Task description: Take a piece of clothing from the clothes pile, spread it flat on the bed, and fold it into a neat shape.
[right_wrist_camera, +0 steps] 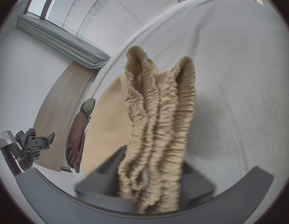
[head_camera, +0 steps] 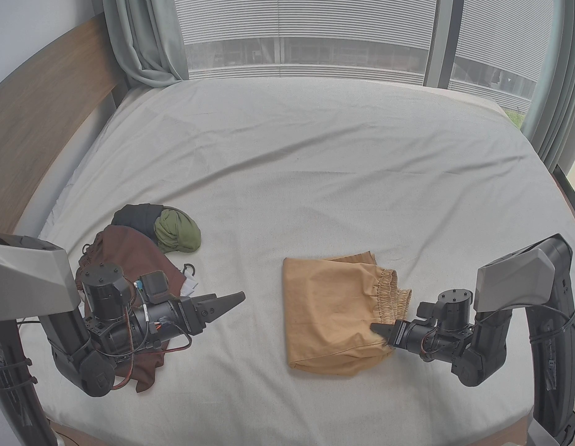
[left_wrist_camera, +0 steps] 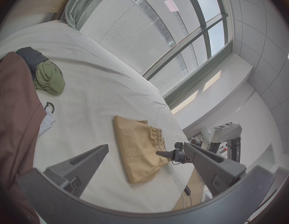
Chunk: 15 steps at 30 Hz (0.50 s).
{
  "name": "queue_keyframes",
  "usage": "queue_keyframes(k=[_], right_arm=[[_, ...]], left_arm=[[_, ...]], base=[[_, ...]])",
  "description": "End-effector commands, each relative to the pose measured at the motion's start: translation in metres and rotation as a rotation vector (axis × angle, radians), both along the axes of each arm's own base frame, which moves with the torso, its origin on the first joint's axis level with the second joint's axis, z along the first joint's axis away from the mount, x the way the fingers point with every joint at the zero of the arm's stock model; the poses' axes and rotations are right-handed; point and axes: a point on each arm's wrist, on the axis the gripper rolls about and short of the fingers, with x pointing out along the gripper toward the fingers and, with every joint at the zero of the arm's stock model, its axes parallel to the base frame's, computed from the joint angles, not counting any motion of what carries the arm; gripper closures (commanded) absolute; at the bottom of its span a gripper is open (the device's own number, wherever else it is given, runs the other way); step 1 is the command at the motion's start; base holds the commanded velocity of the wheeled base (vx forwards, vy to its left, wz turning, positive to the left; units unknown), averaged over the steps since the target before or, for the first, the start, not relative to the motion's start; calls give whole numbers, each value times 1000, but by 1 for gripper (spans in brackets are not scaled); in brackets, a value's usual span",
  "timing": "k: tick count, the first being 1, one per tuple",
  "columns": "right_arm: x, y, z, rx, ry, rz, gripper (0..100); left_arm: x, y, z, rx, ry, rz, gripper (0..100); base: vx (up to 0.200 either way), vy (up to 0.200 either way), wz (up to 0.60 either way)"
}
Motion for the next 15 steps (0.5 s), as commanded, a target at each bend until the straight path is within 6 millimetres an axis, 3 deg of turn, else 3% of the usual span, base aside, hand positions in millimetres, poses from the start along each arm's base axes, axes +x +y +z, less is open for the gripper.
queue_keyframes(k=[1, 13, 15], right_arm=[[-1, 1, -2, -1, 4, 3, 100], [-4, 7, 8, 58, -32, 45, 100], [-3, 8, 24, 85, -71, 53, 100]], left_arm=[[0, 0, -1, 0, 3, 0, 0], [1, 0, 0, -1, -1, 1, 0], [7, -1, 5, -11, -32, 7, 0]], base=[[0, 0, 0], [0, 0, 0], [0, 0, 0]])
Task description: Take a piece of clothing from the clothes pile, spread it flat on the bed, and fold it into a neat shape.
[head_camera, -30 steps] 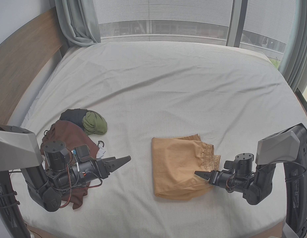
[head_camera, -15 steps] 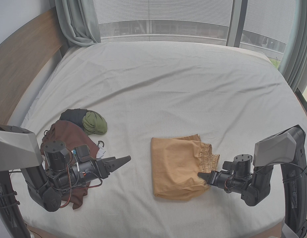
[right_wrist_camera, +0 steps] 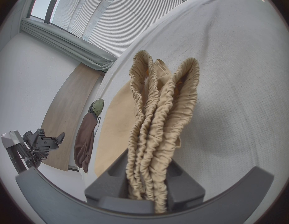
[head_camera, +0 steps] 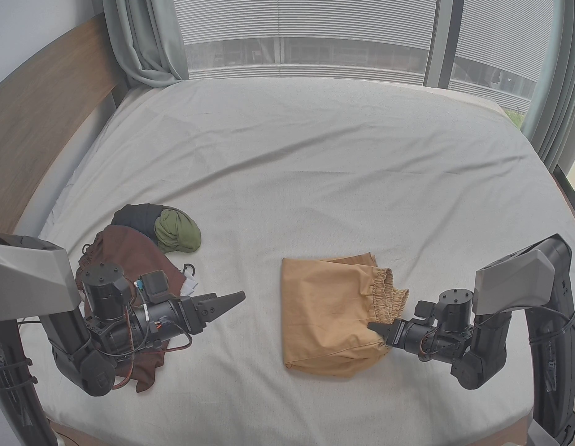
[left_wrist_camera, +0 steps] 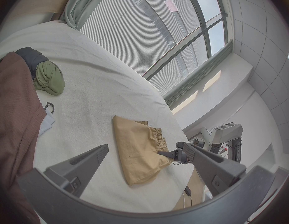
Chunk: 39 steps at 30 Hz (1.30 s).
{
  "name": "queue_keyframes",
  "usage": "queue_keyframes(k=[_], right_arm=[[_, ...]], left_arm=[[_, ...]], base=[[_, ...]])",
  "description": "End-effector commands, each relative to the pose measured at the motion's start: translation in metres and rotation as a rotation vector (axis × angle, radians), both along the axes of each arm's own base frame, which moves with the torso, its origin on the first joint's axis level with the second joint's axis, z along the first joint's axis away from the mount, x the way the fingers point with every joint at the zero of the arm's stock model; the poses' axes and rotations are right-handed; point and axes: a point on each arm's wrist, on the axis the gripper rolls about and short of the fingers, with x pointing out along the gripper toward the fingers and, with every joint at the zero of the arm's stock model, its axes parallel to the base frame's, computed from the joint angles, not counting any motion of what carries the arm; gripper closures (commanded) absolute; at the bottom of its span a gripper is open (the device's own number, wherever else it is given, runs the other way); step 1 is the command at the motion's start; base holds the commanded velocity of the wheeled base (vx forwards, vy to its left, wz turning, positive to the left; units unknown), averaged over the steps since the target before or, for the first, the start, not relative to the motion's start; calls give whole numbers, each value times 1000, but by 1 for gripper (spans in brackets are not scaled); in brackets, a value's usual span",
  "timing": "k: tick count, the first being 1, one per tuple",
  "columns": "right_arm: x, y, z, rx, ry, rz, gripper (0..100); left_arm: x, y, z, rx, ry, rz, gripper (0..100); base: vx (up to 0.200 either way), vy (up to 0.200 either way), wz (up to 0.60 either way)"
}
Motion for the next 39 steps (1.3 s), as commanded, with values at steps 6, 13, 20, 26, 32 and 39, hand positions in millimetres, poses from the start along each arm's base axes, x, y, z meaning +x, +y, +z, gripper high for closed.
queue_keyframes(k=[6, 13, 20, 26, 32, 39], right_arm=[[-4, 1, 49, 93, -87, 53, 100], [-10, 3, 78, 141, -150, 92, 100], [-15, 10, 95, 185, -177, 131, 100], [-19, 14, 109, 216, -202, 158, 100], [-19, 15, 120, 234, -234, 161, 100], [-15, 17, 131, 257, -275, 161, 100]], left_arm=[[5, 0, 7, -12, -33, 6, 0], [5, 1, 8, -13, -36, 9, 0], [5, 1, 8, -12, -39, 9, 0], [5, 1, 8, -12, -37, 9, 0], [4, 1, 7, -8, -37, 10, 0], [-2, 4, 2, 130, -144, -18, 0]], base=[[0, 0, 0], [0, 0, 0], [0, 0, 0], [0, 0, 0], [0, 0, 0], [0, 0, 0]])
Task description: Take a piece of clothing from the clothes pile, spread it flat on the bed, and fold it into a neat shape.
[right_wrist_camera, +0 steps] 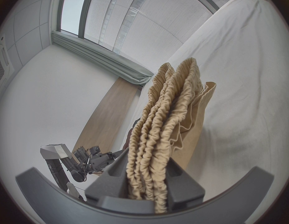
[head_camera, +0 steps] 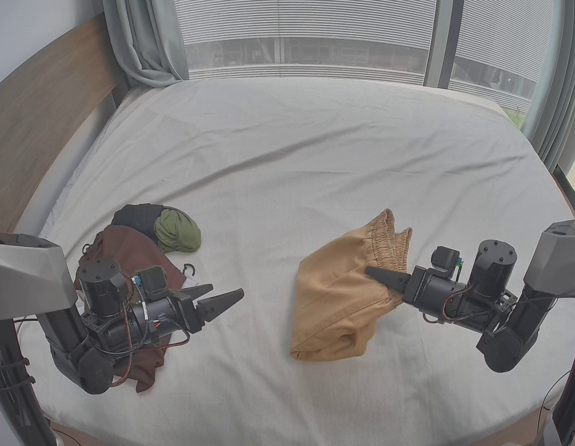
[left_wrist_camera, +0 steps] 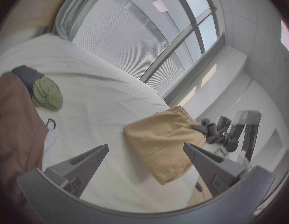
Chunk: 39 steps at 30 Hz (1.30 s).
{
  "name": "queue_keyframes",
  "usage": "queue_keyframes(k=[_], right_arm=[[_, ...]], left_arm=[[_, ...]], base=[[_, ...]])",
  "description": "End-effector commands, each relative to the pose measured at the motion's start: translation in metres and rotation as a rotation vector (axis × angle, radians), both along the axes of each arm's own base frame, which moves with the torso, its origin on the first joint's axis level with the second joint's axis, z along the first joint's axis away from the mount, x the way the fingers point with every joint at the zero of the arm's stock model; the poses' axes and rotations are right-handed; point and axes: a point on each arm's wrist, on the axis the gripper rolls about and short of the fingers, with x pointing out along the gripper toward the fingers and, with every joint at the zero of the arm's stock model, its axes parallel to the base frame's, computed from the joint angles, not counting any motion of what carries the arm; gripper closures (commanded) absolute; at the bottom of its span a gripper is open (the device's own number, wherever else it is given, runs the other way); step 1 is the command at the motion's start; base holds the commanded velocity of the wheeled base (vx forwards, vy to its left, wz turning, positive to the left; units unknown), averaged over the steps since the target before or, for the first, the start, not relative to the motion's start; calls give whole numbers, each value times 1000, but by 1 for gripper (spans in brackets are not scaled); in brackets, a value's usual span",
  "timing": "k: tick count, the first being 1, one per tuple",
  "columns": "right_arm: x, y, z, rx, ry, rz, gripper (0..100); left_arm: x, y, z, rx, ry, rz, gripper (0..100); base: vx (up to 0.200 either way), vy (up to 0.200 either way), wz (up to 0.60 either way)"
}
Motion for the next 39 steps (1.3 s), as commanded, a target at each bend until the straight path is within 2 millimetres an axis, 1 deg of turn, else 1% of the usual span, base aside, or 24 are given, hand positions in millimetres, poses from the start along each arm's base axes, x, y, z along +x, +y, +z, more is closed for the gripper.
queue_keyframes(k=[1, 3, 4, 8, 11, 22, 27, 32, 39], right_arm=[[3, 1, 11, 23, -39, -2, 100], [3, 2, 12, 24, -42, -2, 100], [3, 5, 19, 42, -55, 6, 100], [5, 8, 23, 63, -57, 10, 100], [9, 8, 26, 71, -72, 7, 100], [25, 15, 42, 125, -123, 10, 100], [34, 19, 47, 119, -109, 8, 100], [47, 24, 57, 123, -118, 7, 100], [69, 30, 55, 116, -103, -3, 100]], left_arm=[[-5, 2, -6, 106, -71, -25, 0], [-5, 2, -7, 112, -76, -29, 0], [-8, 3, -8, 173, -131, -58, 0], [-11, 4, -7, 187, -143, -67, 0], [-12, 5, -7, 226, -188, -87, 0], [-12, 4, -4, 227, -204, -91, 0], [-12, 4, -5, 226, -202, -89, 0], [-11, 4, -4, 225, -203, -87, 0], [-11, 4, -4, 224, -203, -86, 0]], base=[[0, 0, 0], [0, 0, 0], [0, 0, 0], [0, 0, 0], [0, 0, 0], [0, 0, 0], [0, 0, 0], [0, 0, 0], [0, 0, 0]])
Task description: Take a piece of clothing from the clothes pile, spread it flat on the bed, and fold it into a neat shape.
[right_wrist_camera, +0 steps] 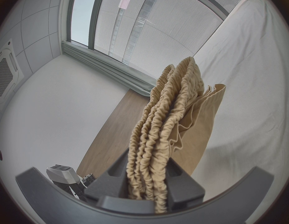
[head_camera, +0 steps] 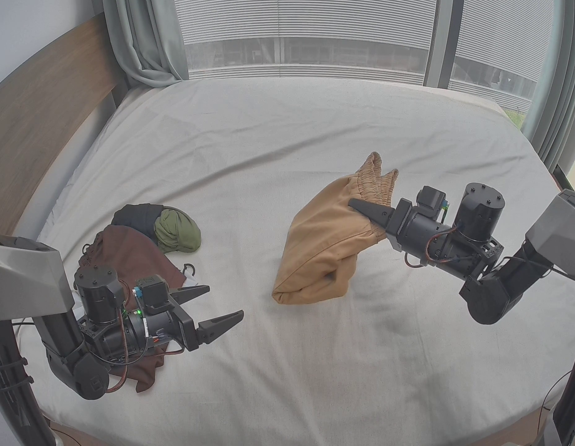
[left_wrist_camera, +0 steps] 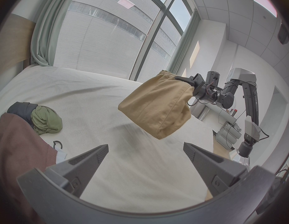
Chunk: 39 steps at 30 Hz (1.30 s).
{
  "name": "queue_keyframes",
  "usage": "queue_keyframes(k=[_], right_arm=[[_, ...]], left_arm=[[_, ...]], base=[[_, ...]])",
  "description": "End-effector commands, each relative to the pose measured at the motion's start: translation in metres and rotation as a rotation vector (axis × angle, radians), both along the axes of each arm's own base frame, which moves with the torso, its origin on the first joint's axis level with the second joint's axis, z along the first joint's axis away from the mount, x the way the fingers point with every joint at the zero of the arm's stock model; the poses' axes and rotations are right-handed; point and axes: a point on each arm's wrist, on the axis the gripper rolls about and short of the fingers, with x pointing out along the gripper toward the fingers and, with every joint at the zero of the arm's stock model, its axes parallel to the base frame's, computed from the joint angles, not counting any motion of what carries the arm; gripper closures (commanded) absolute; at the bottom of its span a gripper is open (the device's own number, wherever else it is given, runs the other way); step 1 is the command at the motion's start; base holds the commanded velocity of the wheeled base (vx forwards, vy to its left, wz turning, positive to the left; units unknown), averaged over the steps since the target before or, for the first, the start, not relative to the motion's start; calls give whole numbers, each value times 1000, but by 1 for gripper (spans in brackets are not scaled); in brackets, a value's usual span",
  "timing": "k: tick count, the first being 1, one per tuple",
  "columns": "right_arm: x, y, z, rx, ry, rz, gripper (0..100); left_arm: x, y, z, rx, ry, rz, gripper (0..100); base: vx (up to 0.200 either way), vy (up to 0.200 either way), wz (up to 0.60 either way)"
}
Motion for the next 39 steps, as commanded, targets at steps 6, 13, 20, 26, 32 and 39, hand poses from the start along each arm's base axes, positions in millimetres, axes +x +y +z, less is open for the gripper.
queue_keyframes(k=[6, 13, 20, 26, 32, 39], right_arm=[[32, 9, -4, -3, 7, -11, 100], [52, 17, -5, -11, 22, -11, 100], [76, 28, -2, -15, 25, -9, 100], [93, 44, 4, -48, 21, 5, 100], [111, 50, -26, -112, 61, 3, 100], [121, 40, -72, -207, 141, -14, 100]], left_arm=[[0, 0, 0, -2, 3, 0, 0], [1, 0, -1, -2, 3, 0, 0], [1, 0, -2, -1, 7, 0, 0], [2, 2, -2, -1, 6, 9, 0], [2, 3, -3, 0, 12, 9, 0], [2, 3, -4, 1, 16, 9, 0]], base=[[0, 0, 0], [0, 0, 0], [0, 0, 0], [0, 0, 0], [0, 0, 0], [0, 0, 0]])
